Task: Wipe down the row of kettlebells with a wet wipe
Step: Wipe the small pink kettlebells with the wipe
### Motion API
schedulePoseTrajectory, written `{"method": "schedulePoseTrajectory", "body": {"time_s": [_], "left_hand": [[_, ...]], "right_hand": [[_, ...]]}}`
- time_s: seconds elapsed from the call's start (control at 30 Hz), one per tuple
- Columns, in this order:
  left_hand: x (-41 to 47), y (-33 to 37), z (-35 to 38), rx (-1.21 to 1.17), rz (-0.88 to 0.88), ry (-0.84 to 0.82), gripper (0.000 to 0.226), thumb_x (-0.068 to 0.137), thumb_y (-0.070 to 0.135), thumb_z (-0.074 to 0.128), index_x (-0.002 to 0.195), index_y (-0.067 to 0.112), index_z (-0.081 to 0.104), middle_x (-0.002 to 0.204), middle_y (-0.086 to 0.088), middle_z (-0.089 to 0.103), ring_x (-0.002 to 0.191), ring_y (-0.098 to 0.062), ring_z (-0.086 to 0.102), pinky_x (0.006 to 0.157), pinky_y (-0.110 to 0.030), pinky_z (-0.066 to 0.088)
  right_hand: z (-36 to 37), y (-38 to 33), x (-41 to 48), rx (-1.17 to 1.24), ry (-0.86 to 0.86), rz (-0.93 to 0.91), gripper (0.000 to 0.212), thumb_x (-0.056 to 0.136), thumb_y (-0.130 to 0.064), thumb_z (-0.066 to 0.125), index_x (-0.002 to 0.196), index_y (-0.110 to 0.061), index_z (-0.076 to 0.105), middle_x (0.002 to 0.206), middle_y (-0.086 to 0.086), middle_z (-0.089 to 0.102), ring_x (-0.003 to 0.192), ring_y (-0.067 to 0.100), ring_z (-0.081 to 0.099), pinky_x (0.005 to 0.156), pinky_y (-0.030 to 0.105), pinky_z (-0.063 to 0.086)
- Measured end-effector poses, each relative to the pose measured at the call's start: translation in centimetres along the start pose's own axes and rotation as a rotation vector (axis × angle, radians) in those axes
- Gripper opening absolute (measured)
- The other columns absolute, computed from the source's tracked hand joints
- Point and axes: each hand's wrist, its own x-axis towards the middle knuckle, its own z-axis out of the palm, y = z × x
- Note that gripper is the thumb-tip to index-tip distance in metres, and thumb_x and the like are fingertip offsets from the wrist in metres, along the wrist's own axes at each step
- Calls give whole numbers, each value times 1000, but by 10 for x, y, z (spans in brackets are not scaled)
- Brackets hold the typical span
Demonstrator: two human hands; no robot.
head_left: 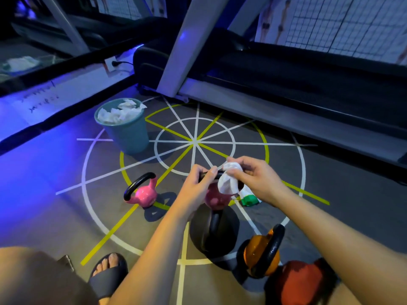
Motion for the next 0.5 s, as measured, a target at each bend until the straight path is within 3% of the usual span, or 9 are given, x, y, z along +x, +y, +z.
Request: {"method": "schedulePoseTrajectory", "body": {"time_s": [0.1,0.2,0.3,0.43,0.5], "left_hand": [[2,0,-1,-23,-6,4,34,97,51,59,88,20,52,78,0,54,74,-13,52,75,-31,42],[2,3,-3,-15,-19,14,35,99,50,57,91,17,52,80,0,53,76,-11,52,74,-28,43],[2,2,-4,-20,-2,16,34,100,47,56,93,14,51,81,-1,55,73,-6,55,70,-22,47],[3,-2,-6,-56,-6,-6,31,100,43,57,94,13,51,78,3,60,67,1,61,62,-14,49],[3,-4,-5,-60,3,-17,31,99,44,59,93,14,51,78,2,60,68,-2,60,61,-12,48]], "right_hand": [[5,-2,1,-151,53,-27,29,95,-39,64,124,-42,65,106,-33,66,101,-15,60,86,13,49],[9,-6,3,-228,51,-60,36,96,-43,60,132,-41,51,84,-23,70,75,-6,62,66,12,45],[12,-3,4,-400,33,-117,30,96,-50,54,119,-31,52,87,-10,70,74,0,62,65,21,47],[16,-1,0,-660,-78,-145,53,89,-66,48,129,-31,52,112,-10,67,101,9,62,83,33,53],[12,-3,0,-774,-101,-125,36,93,-54,53,117,-28,51,102,-10,64,95,16,61,77,39,53]]}}
